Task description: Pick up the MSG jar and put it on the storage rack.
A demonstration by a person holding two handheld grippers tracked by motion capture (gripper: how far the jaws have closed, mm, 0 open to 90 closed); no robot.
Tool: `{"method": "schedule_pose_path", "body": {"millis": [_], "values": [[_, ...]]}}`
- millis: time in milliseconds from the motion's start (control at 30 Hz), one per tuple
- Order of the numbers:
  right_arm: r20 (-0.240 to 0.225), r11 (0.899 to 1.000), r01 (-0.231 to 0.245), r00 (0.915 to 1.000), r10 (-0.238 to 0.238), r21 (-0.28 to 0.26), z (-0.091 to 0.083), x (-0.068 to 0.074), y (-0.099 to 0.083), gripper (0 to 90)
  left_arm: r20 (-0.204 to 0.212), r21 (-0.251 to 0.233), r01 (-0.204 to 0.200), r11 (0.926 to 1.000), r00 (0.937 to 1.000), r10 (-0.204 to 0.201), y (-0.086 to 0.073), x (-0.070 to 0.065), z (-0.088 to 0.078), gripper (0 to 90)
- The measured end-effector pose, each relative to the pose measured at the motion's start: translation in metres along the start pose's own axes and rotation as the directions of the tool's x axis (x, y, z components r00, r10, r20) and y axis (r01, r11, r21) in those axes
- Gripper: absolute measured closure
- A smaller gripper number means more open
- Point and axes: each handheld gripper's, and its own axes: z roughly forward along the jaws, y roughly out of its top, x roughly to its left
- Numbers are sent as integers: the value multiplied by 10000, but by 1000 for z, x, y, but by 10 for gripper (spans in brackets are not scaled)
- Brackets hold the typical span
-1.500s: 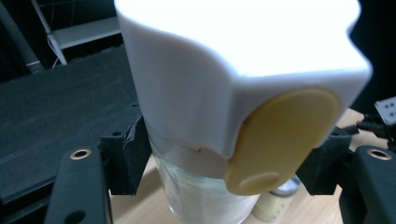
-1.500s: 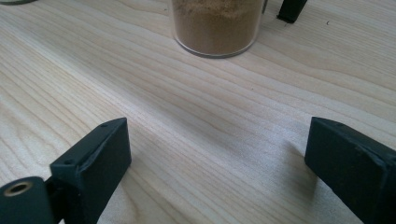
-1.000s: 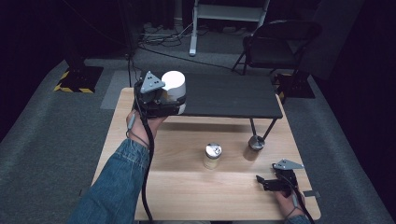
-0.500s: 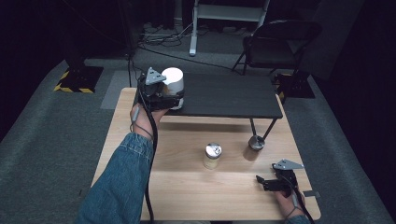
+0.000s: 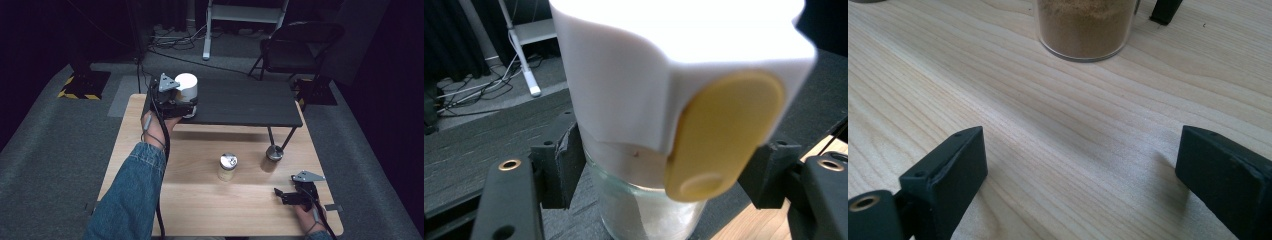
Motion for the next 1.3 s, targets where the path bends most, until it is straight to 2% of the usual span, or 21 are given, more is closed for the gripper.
{"method": "schedule_pose_path", "body": {"millis": [33, 100, 233, 300, 367, 533, 700, 800, 900, 1033, 1300], "values": [[-1, 10000, -1, 10000, 1, -1, 0, 0, 0, 61, -44, -186, 71, 9998, 10000, -72, -3, 0, -2, 278], [-1, 10000, -2, 10000, 2, 1, 0, 0, 0, 62, -25, -340, 164, 9993, 9999, -165, -5, 1, -7, 220], [-3, 10000, 1, 10000, -1, 4, 0, 0, 0, 61, 107, -185, 45, 9998, 9999, -43, -5, 2, -18, 157], [-15, 10000, 2, 10000, -2, 9, 0, 0, 1, 59, 56, -328, -17, 9995, 10000, 19, -10, 2, -26, 156], [-25, 10000, 5, 10000, -5, 5, 1, 0, 1, 59, 47, -509, 89, 9987, 10000, -87, -15, 3, -35, 157], [-41, 10000, 18, 10000, -18, 9, 1, -1, 1, 58, 83, -568, 148, 9983, 9999, -144, -28, 4, -55, 157], [-48, 10000, 30, 10000, -30, 6, 1, -1, 1, 58, -21, -682, 218, 9974, 9998, -220, -48, 3, -73, 166], [-48, 10000, 30, 10000, -30, 7, 1, -1, 1, 58, -71, -775, 434, 9960, 9990, -441, -64, 2, -83, 166], [-48, 10000, 29, 10000, -29, 6, 1, -1, 1, 58, -137, -770, 481, 9959, 9987, -493, -77, 0, -88, 168], [-53, 10000, 35, 10000, -35, 8, 1, -1, 1, 57, -362, -716, 213, 9972, 9991, -240, -91, -8, -92, 169], [-67, 10000, 62, 10000, -62, 5, 1, -1, 1, 57, -329, -397, 76, 9992, 9994, -89, -119, -19, -93, 171]]}}
